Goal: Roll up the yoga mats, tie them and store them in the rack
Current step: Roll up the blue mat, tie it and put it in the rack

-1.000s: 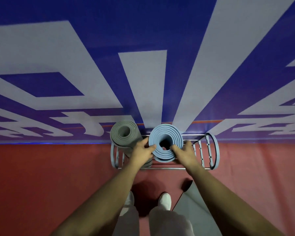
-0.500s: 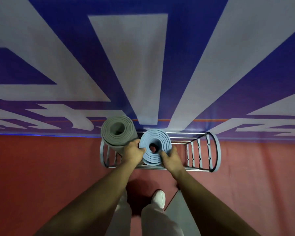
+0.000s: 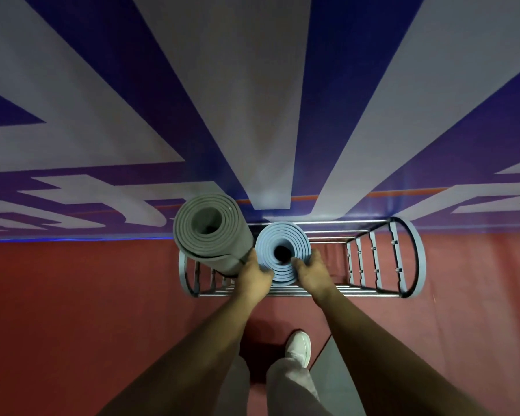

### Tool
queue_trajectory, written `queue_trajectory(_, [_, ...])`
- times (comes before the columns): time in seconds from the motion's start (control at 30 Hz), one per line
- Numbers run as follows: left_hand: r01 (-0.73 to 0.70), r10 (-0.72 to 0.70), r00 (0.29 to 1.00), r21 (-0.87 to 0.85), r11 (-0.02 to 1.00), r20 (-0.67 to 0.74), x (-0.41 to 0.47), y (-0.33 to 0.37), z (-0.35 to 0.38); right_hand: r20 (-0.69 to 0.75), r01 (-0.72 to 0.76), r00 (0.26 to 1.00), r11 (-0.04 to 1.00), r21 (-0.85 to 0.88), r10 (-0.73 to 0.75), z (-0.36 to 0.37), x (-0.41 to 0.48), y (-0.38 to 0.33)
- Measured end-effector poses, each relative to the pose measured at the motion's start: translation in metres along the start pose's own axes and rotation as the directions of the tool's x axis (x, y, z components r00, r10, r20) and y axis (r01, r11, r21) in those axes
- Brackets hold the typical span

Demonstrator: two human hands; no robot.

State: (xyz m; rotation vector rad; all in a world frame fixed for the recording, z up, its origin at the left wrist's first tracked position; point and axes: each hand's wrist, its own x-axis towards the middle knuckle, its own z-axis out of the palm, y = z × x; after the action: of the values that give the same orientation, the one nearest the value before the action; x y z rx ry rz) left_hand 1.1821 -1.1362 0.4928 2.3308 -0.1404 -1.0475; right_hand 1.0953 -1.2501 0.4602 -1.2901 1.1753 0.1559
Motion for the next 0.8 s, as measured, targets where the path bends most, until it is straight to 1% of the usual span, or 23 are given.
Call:
queue_trajectory(0.17, [0.061,-0.06,0.995,-0.01,0.998,0.083,0.009,-0.001,0.01,0.012,-0.07,0.998,0.994,0.08,0.069,0.004,0.023,0.016])
queue_trajectory(0.27, [0.122,-0.114,0.983,-0.048,0.991,0.147,0.015,0.002,0.011,0.026,-0.083,0.996,0.994,0.074,0.081,0.009,0.034,0.026])
queue_trajectory(0.3, [0.119,-0.109,0.982,-0.052,0.992,0.155,0.019,0.003,0.012,0.02,-0.072,0.997,0.995,0.062,0.071,0.009,0.038,0.028])
queue_trajectory(0.43, [0.052,-0.051,0.998,-0.008,0.999,0.037,0.042,-0.021,0.029,0.017,-0.039,0.999,0.999,-0.019,0.04,0.005,0.046,0.032])
queue_trajectory(0.53, [0.048,-0.048,0.999,0.054,0.997,0.004,0.03,-0.014,0.024,0.016,-0.055,0.998,0.995,-0.078,0.057,0.0,0.045,0.038])
queue_trajectory(0.67, [0.089,-0.094,0.995,0.093,0.992,0.043,0.011,-0.008,0.013,0.0,-0.074,0.997,0.994,-0.076,0.074,-0.013,0.028,0.042])
queue_trajectory(0.8, [0.052,-0.061,0.996,0.119,0.992,0.069,-0.004,0.009,-0.002,0.017,-0.083,0.996,0.994,-0.075,0.084,-0.03,0.022,0.045])
